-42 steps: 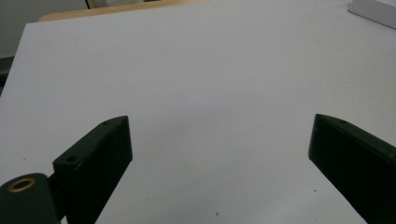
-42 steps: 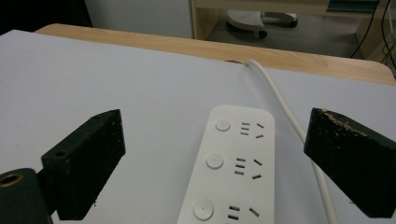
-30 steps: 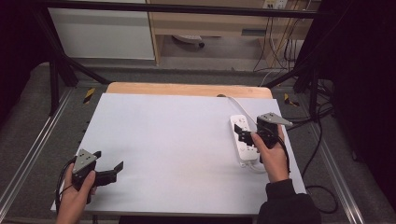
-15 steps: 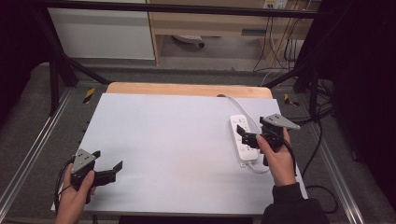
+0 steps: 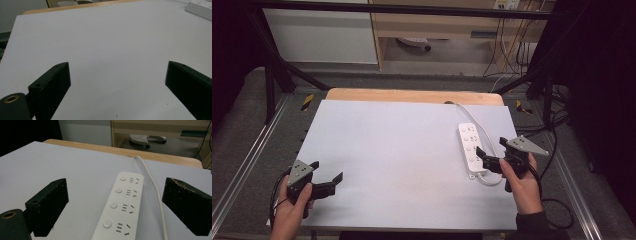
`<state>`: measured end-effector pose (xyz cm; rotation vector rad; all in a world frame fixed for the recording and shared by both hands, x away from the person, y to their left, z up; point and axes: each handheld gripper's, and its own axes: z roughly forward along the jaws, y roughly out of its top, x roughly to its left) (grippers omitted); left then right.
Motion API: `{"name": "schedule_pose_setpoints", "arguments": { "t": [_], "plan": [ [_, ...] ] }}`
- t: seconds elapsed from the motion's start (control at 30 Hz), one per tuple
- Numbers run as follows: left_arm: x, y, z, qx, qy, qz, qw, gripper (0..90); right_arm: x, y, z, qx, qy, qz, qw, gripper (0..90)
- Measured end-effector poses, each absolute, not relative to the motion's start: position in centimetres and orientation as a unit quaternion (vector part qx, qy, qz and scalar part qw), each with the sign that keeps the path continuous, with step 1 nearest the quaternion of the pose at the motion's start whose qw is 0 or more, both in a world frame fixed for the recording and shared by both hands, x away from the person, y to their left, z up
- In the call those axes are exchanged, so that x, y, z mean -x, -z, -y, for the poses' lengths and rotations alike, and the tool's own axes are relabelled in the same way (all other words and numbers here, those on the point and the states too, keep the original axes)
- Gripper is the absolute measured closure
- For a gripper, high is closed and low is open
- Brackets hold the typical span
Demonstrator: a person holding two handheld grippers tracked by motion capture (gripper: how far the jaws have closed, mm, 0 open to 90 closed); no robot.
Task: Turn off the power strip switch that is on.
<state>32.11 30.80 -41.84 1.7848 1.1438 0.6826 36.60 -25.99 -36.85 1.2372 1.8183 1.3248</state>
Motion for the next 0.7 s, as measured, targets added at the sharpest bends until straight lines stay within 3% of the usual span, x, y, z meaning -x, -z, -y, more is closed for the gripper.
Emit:
{"name": "schedule_pose_setpoints", "arguments": {
  "t": [0.37,0.7],
  "plan": [
    [-32.1,41.8,-30.8,-0.717,-0.275,-0.461,0.445,6.0,-34.1,40.4,28.1,-0.462,-0.471,-0.690,0.298,6.4],
    [-32.0,41.7,-30.6,-0.719,-0.275,-0.458,0.445,6.0,-32.7,43.9,29.6,-0.483,-0.422,-0.717,0.273,6.3]
  ]
}}
